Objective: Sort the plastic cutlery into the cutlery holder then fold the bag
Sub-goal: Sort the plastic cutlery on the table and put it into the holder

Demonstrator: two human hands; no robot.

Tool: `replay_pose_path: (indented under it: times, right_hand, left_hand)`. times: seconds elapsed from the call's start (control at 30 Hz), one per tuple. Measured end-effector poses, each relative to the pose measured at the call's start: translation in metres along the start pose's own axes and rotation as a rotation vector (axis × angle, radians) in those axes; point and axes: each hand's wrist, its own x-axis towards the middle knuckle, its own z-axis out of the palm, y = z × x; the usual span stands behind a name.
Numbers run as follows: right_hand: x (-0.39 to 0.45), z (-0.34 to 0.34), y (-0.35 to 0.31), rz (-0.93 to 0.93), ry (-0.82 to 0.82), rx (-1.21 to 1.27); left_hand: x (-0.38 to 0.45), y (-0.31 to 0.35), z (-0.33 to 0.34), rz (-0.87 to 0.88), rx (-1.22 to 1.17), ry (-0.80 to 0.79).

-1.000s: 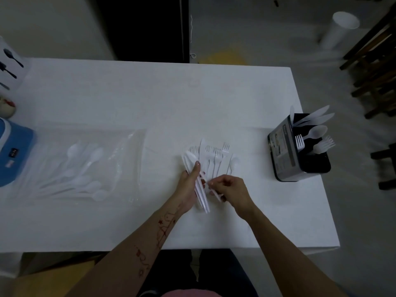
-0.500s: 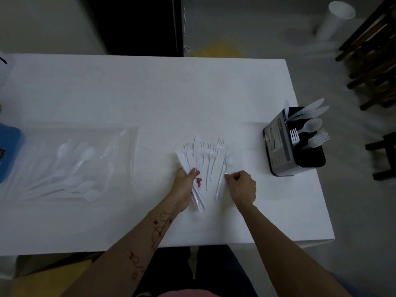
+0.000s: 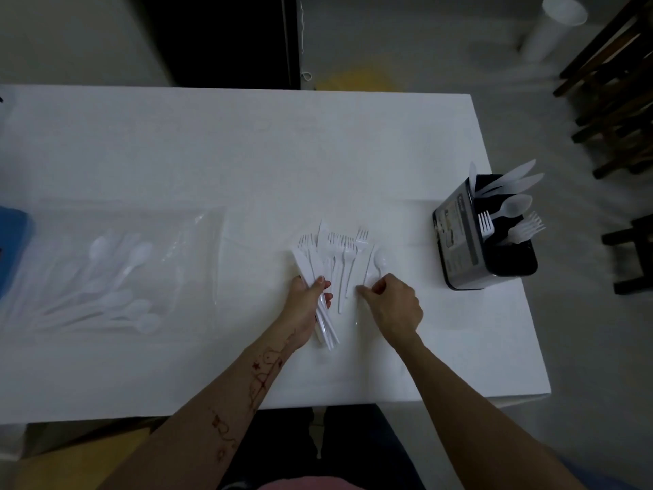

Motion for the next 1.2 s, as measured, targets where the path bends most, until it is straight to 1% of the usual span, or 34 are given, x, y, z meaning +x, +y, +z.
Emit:
replay_pose_path:
  times: [0.07, 0.27, 0.33, 0.37, 0.4, 0.47, 0.53, 0.57, 0.67, 0.8, 0.93, 1.07, 1.2]
  right_hand:
    - [-0.003, 0.005, -0.002, 0.013, -0.031, -0.012]
    - [-0.001, -0.004, -0.005, 0.073, -0.055, 0.028]
    - [-0.003, -0.006, -0.005, 0.071, -0.050, 0.146]
    - [-0.004, -0.007, -0.005, 0.043, -0.065, 0.264]
    - [-0.006, -0.010, -0.007, 0.000, -0.109, 0.399]
    - [-0.012, -0.019, -0.015, -0.088, -0.276, 0.605]
    - [-0.018, -0.026, -0.023, -0.147, -0.415, 0.667]
    - [-0.020, -0.026, -0.024, -0.169, -0.437, 0.666]
    - [-0.023, -0.024, -0.026, -0.213, -0.395, 0.638]
    - [-0.024, -0.021, -0.025, -0.265, -0.287, 0.571]
    - [-0.023, -0.018, -0.024, -0.331, -0.284, 0.472]
    - [-0.022, -0.017, -0.021, -0.329, -0.279, 0.436]
    - [-0.021, -0.033, -0.014, -0.326, -0.250, 0.426]
  left_hand:
    - [-0.001, 0.001, -0.001, -0.004, -0.011, -0.004]
    - [-0.003, 0.006, -0.003, -0.018, -0.025, -0.001]
    - [-0.005, 0.008, -0.003, -0.023, -0.036, -0.004]
    - [-0.006, 0.009, -0.002, -0.027, -0.046, -0.008]
    - [-0.007, 0.011, -0.001, -0.033, -0.055, -0.016]
    - [-0.010, 0.014, 0.001, -0.041, -0.070, -0.042]
    - [-0.012, 0.017, 0.004, -0.048, -0.079, -0.084]
    - [-0.013, 0.018, 0.004, -0.052, -0.098, -0.107]
    - [-0.018, 0.022, 0.008, -0.052, -0.147, -0.105]
    - [-0.016, 0.022, 0.009, -0.006, -0.120, -0.112]
    - [-0.017, 0.023, 0.011, -0.013, -0.121, -0.082]
    - [-0.013, 0.022, 0.013, -0.007, -0.079, -0.061]
    - [-0.009, 0.028, 0.022, 0.045, -0.033, -0.033]
